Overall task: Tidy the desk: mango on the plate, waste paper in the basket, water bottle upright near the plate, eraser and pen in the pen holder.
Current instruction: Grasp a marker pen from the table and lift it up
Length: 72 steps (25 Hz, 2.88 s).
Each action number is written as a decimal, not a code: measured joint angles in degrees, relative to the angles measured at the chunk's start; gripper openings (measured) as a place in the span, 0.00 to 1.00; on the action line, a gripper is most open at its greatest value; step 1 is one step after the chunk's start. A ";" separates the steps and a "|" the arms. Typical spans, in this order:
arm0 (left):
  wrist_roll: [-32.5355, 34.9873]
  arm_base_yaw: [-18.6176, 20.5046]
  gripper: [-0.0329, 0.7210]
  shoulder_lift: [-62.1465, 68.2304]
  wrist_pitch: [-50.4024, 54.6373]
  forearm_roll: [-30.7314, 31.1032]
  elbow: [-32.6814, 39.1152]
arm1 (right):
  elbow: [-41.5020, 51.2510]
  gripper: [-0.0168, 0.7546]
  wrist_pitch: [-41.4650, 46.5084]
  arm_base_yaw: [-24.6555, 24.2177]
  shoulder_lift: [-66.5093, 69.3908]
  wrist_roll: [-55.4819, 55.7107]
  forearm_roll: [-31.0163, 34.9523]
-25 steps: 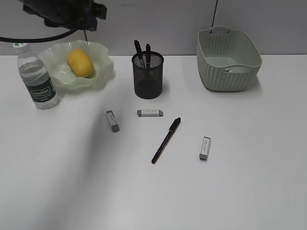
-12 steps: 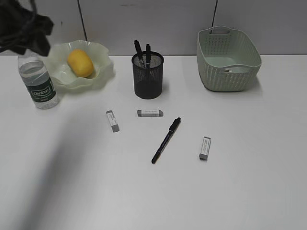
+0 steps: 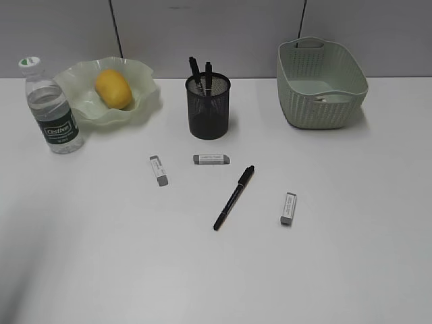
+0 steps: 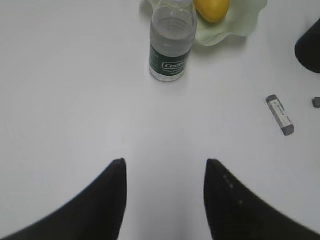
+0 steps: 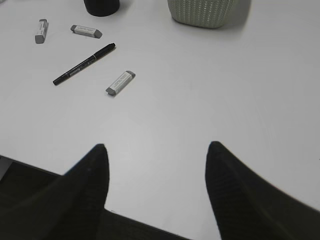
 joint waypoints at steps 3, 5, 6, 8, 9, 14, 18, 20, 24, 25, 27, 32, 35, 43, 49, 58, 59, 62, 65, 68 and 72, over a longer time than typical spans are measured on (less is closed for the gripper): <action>0.00 0.06 0.53 -10.51 -1.13 -0.34 6.38 | 0.00 0.65 0.00 0.00 0.00 0.00 0.00; 0.05 0.06 0.52 -17.28 -1.08 -0.45 9.11 | 0.00 0.65 0.00 0.00 0.00 0.03 0.00; 0.05 0.06 0.51 -19.89 -0.90 -0.45 9.82 | 0.00 0.65 0.00 0.00 0.00 0.03 0.00; 0.05 0.06 0.51 -25.95 0.41 -0.45 10.70 | 0.00 0.65 0.00 0.00 0.00 0.10 0.00; 0.05 0.06 0.51 -28.37 1.49 -0.47 10.82 | 0.00 0.65 -0.02 0.00 0.00 0.10 0.00; 0.05 0.06 0.51 -39.55 9.80 -0.47 10.89 | 0.00 0.65 -0.02 0.00 0.00 0.10 0.00; 0.05 0.06 0.51 -45.98 15.08 -0.41 11.13 | 0.00 0.65 -0.02 0.00 0.00 0.10 0.00; 0.53 0.06 0.51 -48.10 16.53 -0.37 11.25 | 0.00 0.65 -0.02 0.00 0.00 0.10 0.00; 1.24 0.06 0.56 -49.25 17.87 -0.24 11.42 | 0.00 0.65 -0.07 0.00 0.23 0.10 0.00; 1.25 0.06 0.57 -49.25 17.87 -0.24 11.82 | 0.00 0.65 -0.07 0.00 0.78 0.10 0.00; 1.25 0.06 0.58 -49.25 18.53 0.06 12.89 | -0.06 0.65 -0.07 0.00 2.83 0.10 0.00; 1.30 0.06 0.59 -49.25 19.25 1.11 14.91 | -2.32 0.65 -0.51 0.00 13.11 0.10 0.00; 1.30 0.06 0.59 -49.25 19.55 2.30 15.46 | -4.54 0.65 -2.22 0.00 21.70 0.17 0.00; 1.30 0.06 0.59 -49.25 19.70 2.60 15.52 | -15.04 0.65 -5.30 0.00 50.31 4.82 1.06; 1.30 0.06 0.59 -49.75 19.76 2.60 15.52 | -30.13 0.65 -6.14 0.05 70.83 8.71 6.70; 1.35 0.06 0.59 -51.73 20.01 2.60 15.52 | -53.18 0.65 -1.42 3.31 98.17 17.97 11.54; 1.35 0.06 0.59 -52.09 20.01 2.60 15.52 | -54.75 0.65 -0.97 3.70 100.14 18.92 11.54; 1.35 0.06 0.59 -53.74 20.01 2.60 15.52 | -58.92 0.64 -0.69 5.13 105.64 22.57 11.54; 1.40 0.06 0.59 -54.70 20.01 2.60 15.52 | -61.94 0.63 -0.69 6.06 110.36 26.85 11.18; 1.48 0.06 0.59 -54.83 20.01 2.60 15.63 | -64.04 0.63 -0.69 6.56 114.45 30.80 10.68; 1.51 0.06 0.59 -54.83 20.01 2.60 15.63 | -65.36 0.62 -0.69 6.63 118.32 34.90 8.85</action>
